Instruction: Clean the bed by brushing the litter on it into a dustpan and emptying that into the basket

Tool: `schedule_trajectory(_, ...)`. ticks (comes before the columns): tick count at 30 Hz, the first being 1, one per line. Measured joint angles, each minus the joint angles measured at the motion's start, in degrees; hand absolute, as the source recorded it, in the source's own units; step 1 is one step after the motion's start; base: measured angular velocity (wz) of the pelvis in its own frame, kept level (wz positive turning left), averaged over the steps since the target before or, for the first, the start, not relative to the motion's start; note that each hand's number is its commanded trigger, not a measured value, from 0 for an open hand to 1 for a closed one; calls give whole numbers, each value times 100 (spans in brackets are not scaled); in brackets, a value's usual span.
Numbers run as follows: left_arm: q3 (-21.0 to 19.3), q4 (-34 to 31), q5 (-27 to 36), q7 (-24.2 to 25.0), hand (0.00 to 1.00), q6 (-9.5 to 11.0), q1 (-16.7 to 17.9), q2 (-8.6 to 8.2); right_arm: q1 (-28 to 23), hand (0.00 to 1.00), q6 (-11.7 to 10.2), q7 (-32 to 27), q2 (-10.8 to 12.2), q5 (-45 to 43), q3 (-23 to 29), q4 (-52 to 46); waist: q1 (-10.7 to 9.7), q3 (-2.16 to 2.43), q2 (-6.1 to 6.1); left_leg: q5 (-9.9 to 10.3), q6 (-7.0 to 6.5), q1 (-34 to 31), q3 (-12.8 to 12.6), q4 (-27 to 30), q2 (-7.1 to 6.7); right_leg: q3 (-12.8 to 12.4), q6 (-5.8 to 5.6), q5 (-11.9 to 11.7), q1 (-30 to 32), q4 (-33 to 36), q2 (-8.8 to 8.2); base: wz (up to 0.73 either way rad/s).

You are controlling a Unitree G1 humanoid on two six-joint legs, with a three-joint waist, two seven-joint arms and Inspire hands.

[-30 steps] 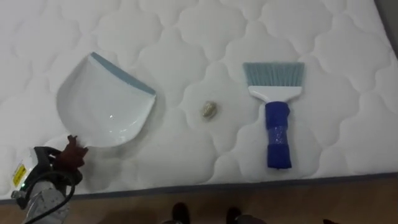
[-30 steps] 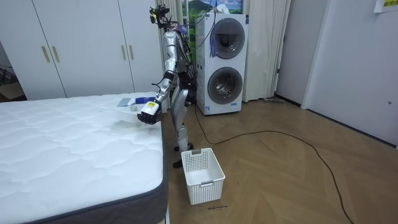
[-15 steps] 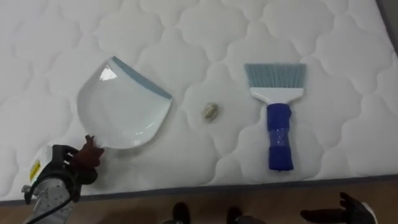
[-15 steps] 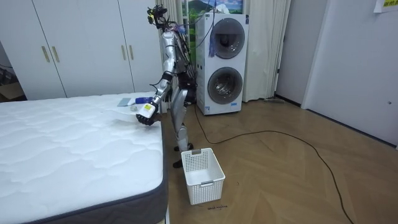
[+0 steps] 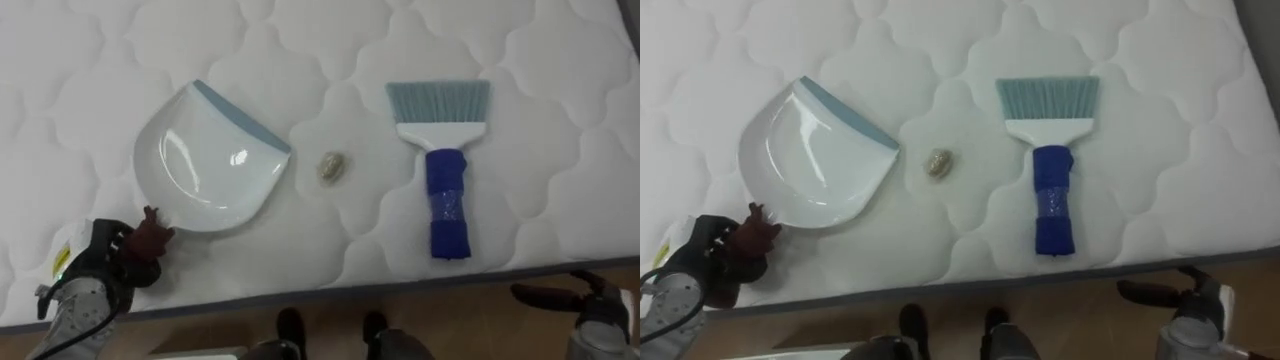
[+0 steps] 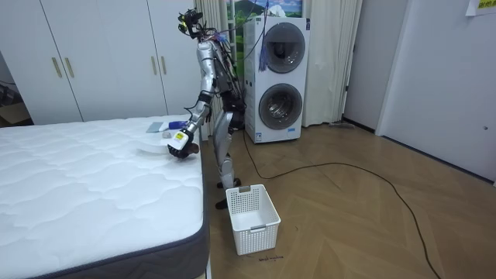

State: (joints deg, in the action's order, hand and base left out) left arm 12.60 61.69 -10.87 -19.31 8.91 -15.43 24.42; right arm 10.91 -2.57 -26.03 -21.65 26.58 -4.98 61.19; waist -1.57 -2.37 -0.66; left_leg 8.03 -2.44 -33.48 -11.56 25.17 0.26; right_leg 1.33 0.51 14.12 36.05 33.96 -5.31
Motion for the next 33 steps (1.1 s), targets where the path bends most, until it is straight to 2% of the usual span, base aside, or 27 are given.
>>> schedule_trajectory(4,-8,-107,-15,121,100,-1,36,47,0,0,240,-364,0,-3,-1,-368,-38,-29,-33,-6,-17,-8,-30,18,-13,-41,-23,5,47,73,-48,-4)
schedule_trajectory(7,-47,-271,-68,161,100,24,129,172,3,0,250,-911,-17,-10,2,-868,-44,-62,-81,-18,-39,-121,-84,20,5,-111,-37,-51,203,84,9,-12)
schedule_trajectory(8,-127,-284,-69,194,100,28,189,187,23,0,122,-1175,-119,-14,3,-1341,-83,-67,-90,-19,-43,-148,-86,31,9,-119,-40,-72,230,80,14,-6)
schedule_trajectory(9,-129,-280,-68,212,100,25,225,193,151,0,-131,-1358,-294,-37,-3,-1647,-118,-67,-91,-17,-46,-150,-83,42,9,-111,-45,-77,222,77,13,0)
schedule_trajectory(10,-123,-274,-70,225,100,32,253,193,258,0,-264,-1435,-395,-69,-4,-1727,-123,-69,-97,-16,-47,-145,-82,45,11,-107,-46,-80,213,71,13,5)
schedule_trajectory(12,-116,-245,-68,297,100,47,264,197,717,0,-723,-1668,-732,-310,1,-1823,-106,-60,-122,-24,-58,-128,-63,43,25,-36,-33,-93,143,17,21,12)
schedule_trajectory(14,-81,-234,-64,421,100,27,260,223,873,0,-933,-1788,-791,-526,5,-1909,-110,-53,-131,-24,-53,-74,-29,34,67,86,-7,-115,-20,-132,52,21)
schedule_trajectory(16,174,-257,-63,618,100,21,267,358,894,0,-1088,-1871,-774,-854,-16,-1952,-100,-48,-136,-13,-33,-11,12,31,138,217,19,-138,-236,-331,112,26)
schedule_trajectory(19,348,-271,-70,802,100,13,254,409,892,0,-1120,-1882,-759,-936,-56,-1952,-40,-42,-127,-10,-28,33,81,29,144,351,19,-138,-399,-433,110,19)
schedule_trajectory(23,453,-331,-110,962,100,-6,237,413,898,0,-1120,-1879,-710,-935,-60,-2022,48,-36,-136,-9,-29,32,77,36,172,355,16,-139,-422,-436,57,6)
schedule_trajectory(31,443,-439,-377,1382,100,-116,248,412,969,0,-1130,-1866,-672,-1142,-107,-2152,132,-26,-128,-11,-31,73,78,38,174,364,18,-141,-431,-411,57,0)
schedule_trajectory(33,442,-439,-472,1520,100,-163,254,412,969,0,-1130,-1866,-672,-1148,-108,-2152,134,-5,-108,-11,-32,94,80,39,176,412,21,-144,-457,-400,58,0)
